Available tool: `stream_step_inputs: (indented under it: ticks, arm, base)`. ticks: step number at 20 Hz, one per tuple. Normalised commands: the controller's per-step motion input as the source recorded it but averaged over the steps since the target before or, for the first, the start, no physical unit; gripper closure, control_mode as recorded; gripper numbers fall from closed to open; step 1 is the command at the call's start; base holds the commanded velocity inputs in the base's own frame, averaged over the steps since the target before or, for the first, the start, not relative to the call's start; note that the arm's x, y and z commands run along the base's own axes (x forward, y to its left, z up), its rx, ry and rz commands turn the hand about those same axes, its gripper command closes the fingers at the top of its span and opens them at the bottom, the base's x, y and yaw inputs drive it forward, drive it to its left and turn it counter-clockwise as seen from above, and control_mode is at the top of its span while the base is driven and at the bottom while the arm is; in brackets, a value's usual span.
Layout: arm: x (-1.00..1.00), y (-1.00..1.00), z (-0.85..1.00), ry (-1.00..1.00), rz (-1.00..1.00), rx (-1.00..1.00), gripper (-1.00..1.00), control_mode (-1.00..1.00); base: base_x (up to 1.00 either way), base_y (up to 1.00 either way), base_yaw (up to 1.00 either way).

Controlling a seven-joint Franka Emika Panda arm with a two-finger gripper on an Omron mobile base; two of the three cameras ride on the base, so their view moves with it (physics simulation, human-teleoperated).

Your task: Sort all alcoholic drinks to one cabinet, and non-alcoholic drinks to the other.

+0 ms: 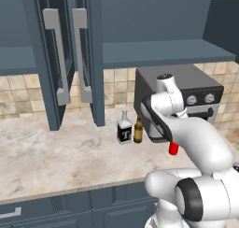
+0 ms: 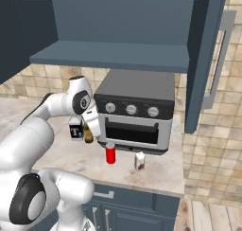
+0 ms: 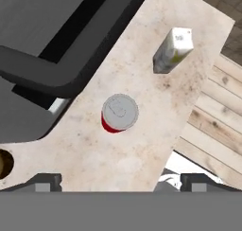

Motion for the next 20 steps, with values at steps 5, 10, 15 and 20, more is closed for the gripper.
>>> stream_step_inputs:
  ticks: [5, 10, 15, 20]
  arm:
    - [-0.10, -0.20, -0.36, 0.00, 0.00, 0.00, -1.00, -1.00]
    - [-0.19, -0.19, -0.40, 0.00, 0.02, -0.01, -1.00, -1.00]
    - [-0.17, -0.09, -0.30, -0.01, 0.07, -0.01, -1.00, -1.00]
    - [-0.05, -0.03, -0.17, -0.01, 0.12, 0.00, -1.00, -1.00]
  base:
    - [0.00, 0.00, 0.00]
    - [0.00, 0.00, 0.00]
    - [0.00, 0.00, 0.00]
    - [0.00, 0.00, 0.00]
